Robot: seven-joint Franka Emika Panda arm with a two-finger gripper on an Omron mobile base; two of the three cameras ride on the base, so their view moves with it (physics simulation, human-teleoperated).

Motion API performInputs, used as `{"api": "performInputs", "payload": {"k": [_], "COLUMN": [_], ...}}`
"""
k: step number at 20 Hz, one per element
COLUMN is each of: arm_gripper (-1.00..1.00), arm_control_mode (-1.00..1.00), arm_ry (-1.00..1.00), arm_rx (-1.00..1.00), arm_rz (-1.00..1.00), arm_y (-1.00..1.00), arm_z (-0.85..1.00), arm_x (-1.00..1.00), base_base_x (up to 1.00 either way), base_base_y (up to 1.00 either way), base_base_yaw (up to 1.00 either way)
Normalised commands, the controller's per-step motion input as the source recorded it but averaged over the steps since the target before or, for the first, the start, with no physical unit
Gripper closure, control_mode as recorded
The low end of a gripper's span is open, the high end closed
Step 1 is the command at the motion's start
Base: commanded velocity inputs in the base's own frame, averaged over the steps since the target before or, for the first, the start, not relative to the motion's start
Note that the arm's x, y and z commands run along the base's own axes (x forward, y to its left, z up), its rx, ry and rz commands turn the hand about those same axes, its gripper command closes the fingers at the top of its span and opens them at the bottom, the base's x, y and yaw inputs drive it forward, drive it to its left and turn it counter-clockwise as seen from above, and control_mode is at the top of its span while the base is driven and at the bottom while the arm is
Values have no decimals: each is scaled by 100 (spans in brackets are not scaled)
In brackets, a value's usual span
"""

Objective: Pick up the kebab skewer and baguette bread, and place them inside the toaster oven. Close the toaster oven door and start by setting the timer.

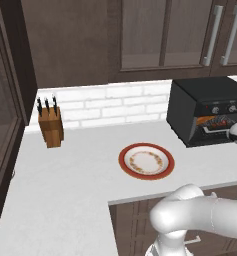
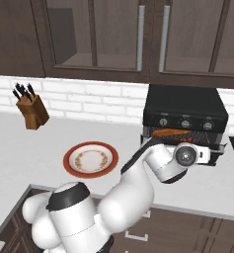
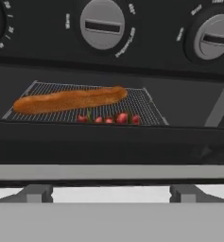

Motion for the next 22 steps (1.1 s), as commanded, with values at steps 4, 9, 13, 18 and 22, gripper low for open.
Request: {"api": "performInputs", "payload": {"k": [4,9,13,18,22], "arm_gripper": [-100,-100,-100,-100,-100], "arm_control_mode": [-100,-100,-100,-100,-100], "arm_ry": [0,0,0,0,0], "arm_rx": [0,0,0,0,0], "arm_rz": [0,0,0,0,0], "arm_y": [0,0,0,0,0], "arm_z": [18,11,4,0,0], "arm_x": [12,17,27,8,8], "base_base_x": [0,0,0,0,0], "base_base_y": [0,0,0,0,0], "base_base_yaw": [0,0,0,0,0]}}
